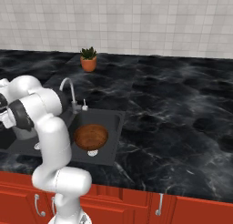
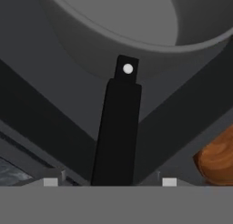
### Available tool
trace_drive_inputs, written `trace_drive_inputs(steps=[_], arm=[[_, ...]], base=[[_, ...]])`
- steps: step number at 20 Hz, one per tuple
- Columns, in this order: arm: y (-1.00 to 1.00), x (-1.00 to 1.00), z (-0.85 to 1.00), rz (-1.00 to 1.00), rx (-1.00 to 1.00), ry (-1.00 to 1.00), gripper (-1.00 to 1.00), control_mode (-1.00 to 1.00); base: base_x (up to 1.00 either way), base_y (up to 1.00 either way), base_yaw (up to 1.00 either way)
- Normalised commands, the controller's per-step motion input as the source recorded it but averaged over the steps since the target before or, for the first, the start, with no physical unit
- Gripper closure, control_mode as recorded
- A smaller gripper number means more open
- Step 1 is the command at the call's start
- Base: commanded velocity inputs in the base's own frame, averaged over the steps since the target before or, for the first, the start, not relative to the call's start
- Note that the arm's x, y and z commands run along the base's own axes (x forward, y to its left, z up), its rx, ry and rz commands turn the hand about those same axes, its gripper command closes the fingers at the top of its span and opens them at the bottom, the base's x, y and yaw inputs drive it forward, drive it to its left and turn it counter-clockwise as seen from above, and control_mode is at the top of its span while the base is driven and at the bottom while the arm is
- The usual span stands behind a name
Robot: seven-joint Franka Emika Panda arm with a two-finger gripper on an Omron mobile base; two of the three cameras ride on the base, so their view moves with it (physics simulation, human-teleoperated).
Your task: Place the saucepan in the left basin and the bowl in the right basin of the sink.
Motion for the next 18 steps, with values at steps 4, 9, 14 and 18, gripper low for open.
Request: trace_drive_inputs(steps=[4,9,14,18], arm=[[0.11,0.31,-0.29,0.0,0.03,0.0,1.0,-1.0],[0.09,0.32,-0.3,0.0,0.02,0.0,1.0,-1.0],[0.09,0.31,-0.32,0.0,0.02,0.0,1.0,-1.0],[0.14,0.26,-0.33,0.0,0.04,0.0,1.0,-1.0]], base=[[0.0,0.0,0.0],[0.0,0.0,0.0],[0.0,0.0,0.0],[0.0,0.0,0.0]])
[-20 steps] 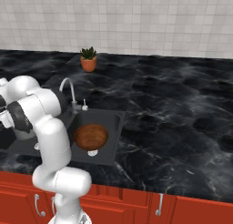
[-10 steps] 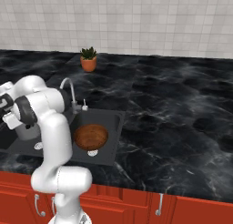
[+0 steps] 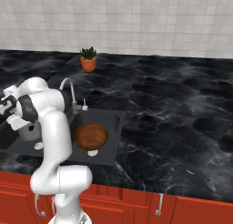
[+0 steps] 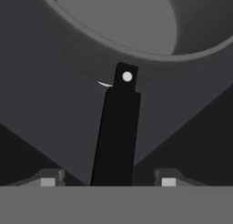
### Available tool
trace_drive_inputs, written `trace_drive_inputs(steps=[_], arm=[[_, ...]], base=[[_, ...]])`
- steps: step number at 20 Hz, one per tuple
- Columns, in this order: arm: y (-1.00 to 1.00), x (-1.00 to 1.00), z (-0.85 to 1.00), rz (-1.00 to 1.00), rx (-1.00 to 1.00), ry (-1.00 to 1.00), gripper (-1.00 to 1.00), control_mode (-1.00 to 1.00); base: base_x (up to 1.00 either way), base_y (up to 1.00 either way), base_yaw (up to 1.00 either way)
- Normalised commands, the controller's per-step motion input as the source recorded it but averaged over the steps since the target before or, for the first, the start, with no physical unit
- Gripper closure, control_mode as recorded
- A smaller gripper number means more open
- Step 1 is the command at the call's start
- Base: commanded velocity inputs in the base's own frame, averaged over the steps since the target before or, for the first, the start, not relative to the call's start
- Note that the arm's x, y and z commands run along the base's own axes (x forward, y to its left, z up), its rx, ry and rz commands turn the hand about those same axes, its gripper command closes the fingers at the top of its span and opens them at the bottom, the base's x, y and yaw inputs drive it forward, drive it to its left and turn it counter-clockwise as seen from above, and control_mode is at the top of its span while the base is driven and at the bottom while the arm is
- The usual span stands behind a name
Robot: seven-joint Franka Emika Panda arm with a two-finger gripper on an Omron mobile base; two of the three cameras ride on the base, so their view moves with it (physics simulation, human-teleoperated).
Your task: Place the saucepan in the left basin and the bowl in the right basin of the sink.
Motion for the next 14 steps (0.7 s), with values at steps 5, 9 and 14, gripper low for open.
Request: trace_drive_inputs(steps=[5,9,14], arm=[[0.14,0.26,-0.36,0.0,0.05,0.0,1.0,-1.0],[0.13,0.25,-0.37,0.0,0.02,0.0,1.0,-1.0],[0.06,0.28,-0.37,0.01,0.01,0.0,1.0,-1.0]], base=[[0.0,0.0,0.0],[0.0,0.0,0.0],[0.0,0.0,0.0]])
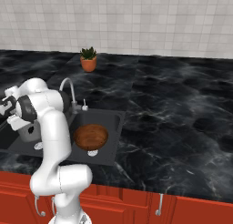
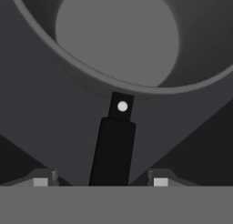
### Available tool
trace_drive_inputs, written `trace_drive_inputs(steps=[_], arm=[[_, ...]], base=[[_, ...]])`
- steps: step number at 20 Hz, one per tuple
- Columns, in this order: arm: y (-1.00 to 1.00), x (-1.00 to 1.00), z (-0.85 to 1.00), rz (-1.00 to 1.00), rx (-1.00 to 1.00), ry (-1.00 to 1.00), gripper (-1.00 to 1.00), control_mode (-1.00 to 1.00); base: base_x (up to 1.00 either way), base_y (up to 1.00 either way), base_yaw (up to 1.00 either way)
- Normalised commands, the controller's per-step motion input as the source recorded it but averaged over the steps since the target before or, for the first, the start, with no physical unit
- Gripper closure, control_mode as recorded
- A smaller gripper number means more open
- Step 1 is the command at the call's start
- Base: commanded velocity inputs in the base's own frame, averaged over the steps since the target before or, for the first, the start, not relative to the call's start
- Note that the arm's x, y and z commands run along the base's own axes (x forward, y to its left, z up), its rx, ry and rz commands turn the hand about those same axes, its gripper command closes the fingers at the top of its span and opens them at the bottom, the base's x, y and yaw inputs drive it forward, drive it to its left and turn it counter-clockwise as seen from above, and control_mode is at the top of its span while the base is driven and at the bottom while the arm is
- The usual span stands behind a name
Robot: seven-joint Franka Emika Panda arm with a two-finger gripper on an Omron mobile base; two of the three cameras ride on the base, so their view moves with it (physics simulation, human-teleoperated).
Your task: Place the saucepan in the left basin and the bowl in the right basin of the sink.
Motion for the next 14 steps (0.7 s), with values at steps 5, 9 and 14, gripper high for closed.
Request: trace_drive_inputs(steps=[5,9,14], arm=[[0.01,0.25,-0.43,0.04,0.0,0.0,1.0,-1.0],[0.0,0.15,-0.51,0.09,0.02,0.0,1.0,-1.0],[-0.01,0.11,-0.54,0.11,0.05,0.0,1.0,-1.0]], base=[[0.0,0.0,0.0],[0.0,0.0,0.0],[0.0,0.0,0.0]])
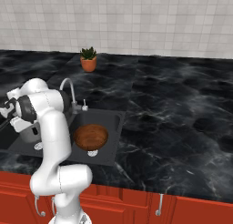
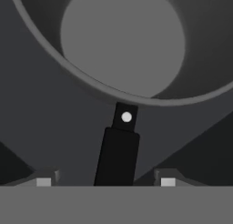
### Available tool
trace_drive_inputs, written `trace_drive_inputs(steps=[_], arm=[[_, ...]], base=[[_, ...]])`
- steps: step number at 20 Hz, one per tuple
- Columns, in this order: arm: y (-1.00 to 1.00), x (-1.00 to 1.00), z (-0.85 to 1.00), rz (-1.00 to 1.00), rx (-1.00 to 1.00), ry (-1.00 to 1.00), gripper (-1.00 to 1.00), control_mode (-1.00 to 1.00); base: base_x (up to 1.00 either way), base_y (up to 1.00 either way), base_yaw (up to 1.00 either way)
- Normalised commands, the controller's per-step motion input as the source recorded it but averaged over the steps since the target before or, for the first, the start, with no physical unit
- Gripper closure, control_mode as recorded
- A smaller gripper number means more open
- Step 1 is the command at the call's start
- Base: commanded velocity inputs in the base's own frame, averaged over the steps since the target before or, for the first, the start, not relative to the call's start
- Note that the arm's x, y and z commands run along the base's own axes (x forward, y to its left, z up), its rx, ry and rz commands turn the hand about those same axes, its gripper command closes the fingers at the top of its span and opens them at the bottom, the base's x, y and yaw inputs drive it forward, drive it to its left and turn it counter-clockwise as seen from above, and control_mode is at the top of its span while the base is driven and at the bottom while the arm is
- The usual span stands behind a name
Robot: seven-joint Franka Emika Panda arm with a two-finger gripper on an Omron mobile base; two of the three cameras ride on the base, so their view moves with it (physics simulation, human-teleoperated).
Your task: Place the saucepan in the left basin and the bowl in the right basin of the sink.
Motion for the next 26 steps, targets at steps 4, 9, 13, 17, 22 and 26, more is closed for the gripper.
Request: trace_drive_inputs(steps=[4,9,13,17,22,26], arm=[[0.0,0.08,-0.6,0.08,0.12,0.0,1.0,-1.0],[0.0,0.11,-0.58,0.05,0.17,0.0,1.0,-1.0],[0.01,0.12,-0.57,0.03,0.17,0.0,1.0,-1.0],[0.03,0.13,-0.54,0.03,0.14,0.0,1.0,-1.0],[0.06,0.17,-0.43,0.03,0.12,0.0,1.0,-1.0],[0.04,0.16,-0.24,0.04,0.06,0.0,1.0,-1.0]], base=[[0.0,0.0,0.0],[0.0,0.0,0.0],[0.0,0.0,0.0],[0.0,0.0,0.0],[0.0,0.0,0.0],[0.0,0.0,0.0]])
